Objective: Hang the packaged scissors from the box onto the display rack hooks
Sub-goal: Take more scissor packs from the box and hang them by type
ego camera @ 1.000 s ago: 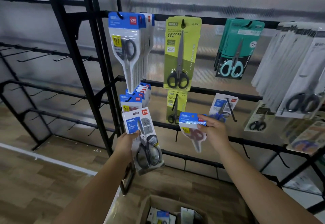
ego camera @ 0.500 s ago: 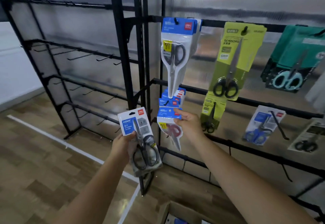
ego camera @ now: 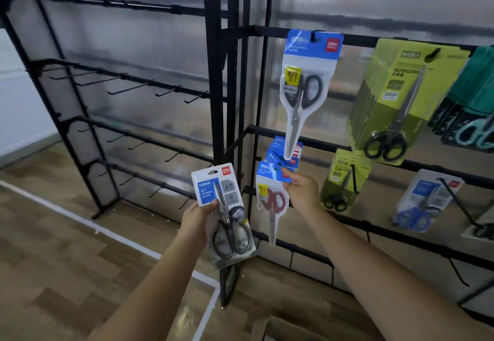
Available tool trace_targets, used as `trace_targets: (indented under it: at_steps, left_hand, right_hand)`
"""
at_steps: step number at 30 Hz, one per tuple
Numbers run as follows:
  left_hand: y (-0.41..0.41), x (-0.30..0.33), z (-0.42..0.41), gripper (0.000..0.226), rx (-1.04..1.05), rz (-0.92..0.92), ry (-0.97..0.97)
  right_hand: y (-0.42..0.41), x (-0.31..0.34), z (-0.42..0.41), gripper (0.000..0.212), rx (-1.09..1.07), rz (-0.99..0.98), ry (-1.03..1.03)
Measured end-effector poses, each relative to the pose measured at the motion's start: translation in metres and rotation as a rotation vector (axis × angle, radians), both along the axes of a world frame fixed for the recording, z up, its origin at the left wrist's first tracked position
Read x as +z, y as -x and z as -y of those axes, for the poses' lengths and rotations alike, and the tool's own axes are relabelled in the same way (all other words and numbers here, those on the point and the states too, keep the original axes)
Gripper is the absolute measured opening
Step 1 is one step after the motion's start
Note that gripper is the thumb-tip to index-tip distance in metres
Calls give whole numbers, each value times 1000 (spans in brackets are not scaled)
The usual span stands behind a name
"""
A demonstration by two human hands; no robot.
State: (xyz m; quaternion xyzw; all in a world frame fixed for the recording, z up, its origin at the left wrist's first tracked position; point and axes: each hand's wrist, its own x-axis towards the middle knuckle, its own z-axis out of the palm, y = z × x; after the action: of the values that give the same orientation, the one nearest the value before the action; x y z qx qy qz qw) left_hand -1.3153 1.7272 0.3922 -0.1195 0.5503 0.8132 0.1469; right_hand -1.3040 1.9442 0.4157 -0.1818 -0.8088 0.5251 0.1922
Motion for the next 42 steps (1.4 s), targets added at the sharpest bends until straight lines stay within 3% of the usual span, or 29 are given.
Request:
trace_targets:
  at_steps: [4,7,9,11,14,16,18,21,24,26,29,33,35,42]
  left_hand:
    - [8,-1,2,20,-28,6,-28]
    - [13,0,4,12,-69,23,-44]
    - [15,0,5,12,-83,31,-29]
    - [17,0,4,12,-96,39,-22]
    - [15,1,0,12,-142,47,-11]
    - [11,0,-9,19,-186,28,-16]
    - [5,-2,-23,20,-223,25,-52]
    - [-9,-7,-50,16,-315,55,-92]
    - [-26,-11,-84,15,-404,17,-99]
    - [-36,-14,-108,15,-468,-87,11]
    - [-53,-18,-144,9,-663,-385,313]
    - [-69,-11,-192,15,-870,-869,847]
    - [-79,0,-214,18,-885,-1028,1031]
    - [-114,21,-273,20,-929,-1176,1128]
  right_hand:
    - [1,-6,0,42,-21,76,-117]
    - [6,1,7,54,29,167,-158]
    - [8,3,15,59,-7,147,-187]
    - [1,1,24,50,-114,69,-292]
    - [-17,-6,40,43,6,31,-74]
    - [-32,-9,48,56,188,104,106]
    - [-47,-14,48,69,246,114,143]
    - [-70,-23,36,84,187,57,193]
    - [-96,-27,13,85,43,6,168]
    - [-117,-29,-7,84,-55,-14,130]
    - [-153,-29,-41,80,-162,8,24]
    - [-194,-21,-88,44,-351,14,7]
    - [-213,-17,-117,45,-479,-3,23]
    - [-259,-10,-193,70,-591,-7,11]
